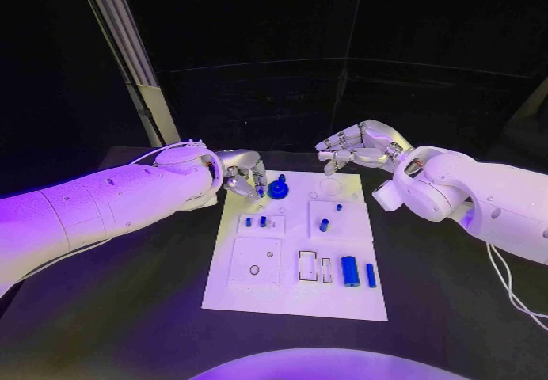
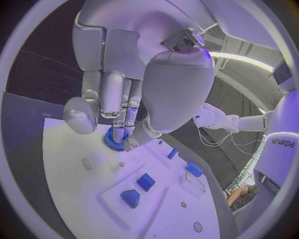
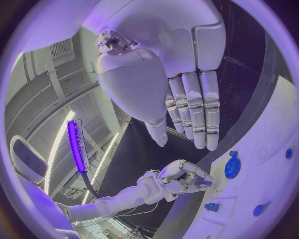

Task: Assemble the parts on the task board

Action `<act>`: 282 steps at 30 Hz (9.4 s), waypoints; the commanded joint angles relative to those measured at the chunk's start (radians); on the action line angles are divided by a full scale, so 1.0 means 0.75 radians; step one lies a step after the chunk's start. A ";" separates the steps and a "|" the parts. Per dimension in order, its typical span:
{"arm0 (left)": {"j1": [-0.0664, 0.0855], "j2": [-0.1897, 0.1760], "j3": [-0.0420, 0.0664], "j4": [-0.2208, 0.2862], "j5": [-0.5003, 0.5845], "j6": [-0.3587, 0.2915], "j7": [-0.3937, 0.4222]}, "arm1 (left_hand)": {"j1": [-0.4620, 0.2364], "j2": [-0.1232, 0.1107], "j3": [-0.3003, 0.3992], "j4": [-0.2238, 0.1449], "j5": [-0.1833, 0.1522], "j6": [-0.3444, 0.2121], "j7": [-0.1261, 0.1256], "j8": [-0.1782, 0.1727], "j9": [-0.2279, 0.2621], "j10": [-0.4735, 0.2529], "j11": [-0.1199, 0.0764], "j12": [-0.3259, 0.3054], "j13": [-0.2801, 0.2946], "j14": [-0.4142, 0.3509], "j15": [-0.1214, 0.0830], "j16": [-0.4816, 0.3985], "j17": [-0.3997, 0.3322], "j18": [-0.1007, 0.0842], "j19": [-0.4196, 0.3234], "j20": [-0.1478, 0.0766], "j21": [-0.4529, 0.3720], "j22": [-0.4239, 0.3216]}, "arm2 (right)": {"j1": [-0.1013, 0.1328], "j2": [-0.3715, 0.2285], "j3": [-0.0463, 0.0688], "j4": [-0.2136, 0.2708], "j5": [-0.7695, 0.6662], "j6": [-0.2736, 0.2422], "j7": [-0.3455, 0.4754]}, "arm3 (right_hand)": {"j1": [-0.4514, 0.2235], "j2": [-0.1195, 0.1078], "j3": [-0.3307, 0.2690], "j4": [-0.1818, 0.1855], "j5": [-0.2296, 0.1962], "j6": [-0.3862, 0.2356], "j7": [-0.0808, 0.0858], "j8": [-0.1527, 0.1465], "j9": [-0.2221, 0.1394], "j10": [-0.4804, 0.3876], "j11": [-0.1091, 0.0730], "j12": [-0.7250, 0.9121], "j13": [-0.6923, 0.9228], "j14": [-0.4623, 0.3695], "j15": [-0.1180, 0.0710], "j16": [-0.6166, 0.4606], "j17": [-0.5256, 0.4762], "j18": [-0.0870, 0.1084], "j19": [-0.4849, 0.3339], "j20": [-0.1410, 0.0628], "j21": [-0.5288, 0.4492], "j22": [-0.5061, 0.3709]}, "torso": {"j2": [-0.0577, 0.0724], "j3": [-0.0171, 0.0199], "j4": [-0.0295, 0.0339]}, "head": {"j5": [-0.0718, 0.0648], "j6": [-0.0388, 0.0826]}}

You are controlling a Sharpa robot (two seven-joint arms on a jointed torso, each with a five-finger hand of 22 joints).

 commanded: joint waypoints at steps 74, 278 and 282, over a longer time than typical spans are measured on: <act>-0.007 0.047 -0.044 -0.037 -0.005 0.148 -0.078 | -0.039 -0.003 -0.033 0.016 -0.009 0.019 0.000 -0.013 0.003 0.019 -0.005 -0.020 0.005 0.030 -0.008 0.003 -0.013 -0.017 -0.016 -0.002 -0.006 -0.009 | 0.002 0.008 0.001 -0.005 0.001 -0.001 0.018 | -0.009 0.018 0.002 -0.004 0.011 -0.009 0.002 0.004 0.002 -0.013 0.000 0.009 0.000 -0.008 0.001 -0.004 -0.003 0.004 0.006 0.006 -0.010 -0.004 | 0.002 0.0009 0.0014 | -0.009 -0.015; -0.006 -0.262 -0.063 0.225 1.961 -0.113 0.713 | -0.087 0.093 -0.388 0.205 0.017 -0.198 0.077 0.037 -0.006 -0.311 0.072 0.244 0.020 -0.392 0.062 -0.482 -0.953 0.067 -0.296 0.063 -0.626 -0.576 | -0.286 0.242 -0.075 0.183 -1.451 -0.095 -0.313 | -0.041 -0.225 0.905 -0.113 -0.239 0.245 -0.099 -0.001 -0.008 0.175 -0.104 -0.076 0.000 0.280 -0.133 1.342 0.845 -0.107 0.314 -0.122 1.308 1.271 | 0.003 -0.0023 -0.0009 | 0.094 -0.059; -0.006 -0.262 -0.063 0.224 1.961 -0.111 0.711 | -0.088 0.091 -0.391 0.206 0.019 -0.200 0.078 0.037 -0.006 -0.312 0.072 0.244 0.019 -0.392 0.063 -0.482 -0.954 0.067 -0.297 0.064 -0.625 -0.576 | -0.288 0.250 -0.076 0.175 -1.458 -0.099 -0.315 | -0.041 -0.225 0.905 -0.113 -0.239 0.245 -0.099 -0.001 -0.008 0.175 -0.104 -0.076 0.000 0.280 -0.133 1.342 0.845 -0.107 0.314 -0.122 1.308 1.271 | 0.004 -0.0011 -0.0017 | 0.097 -0.060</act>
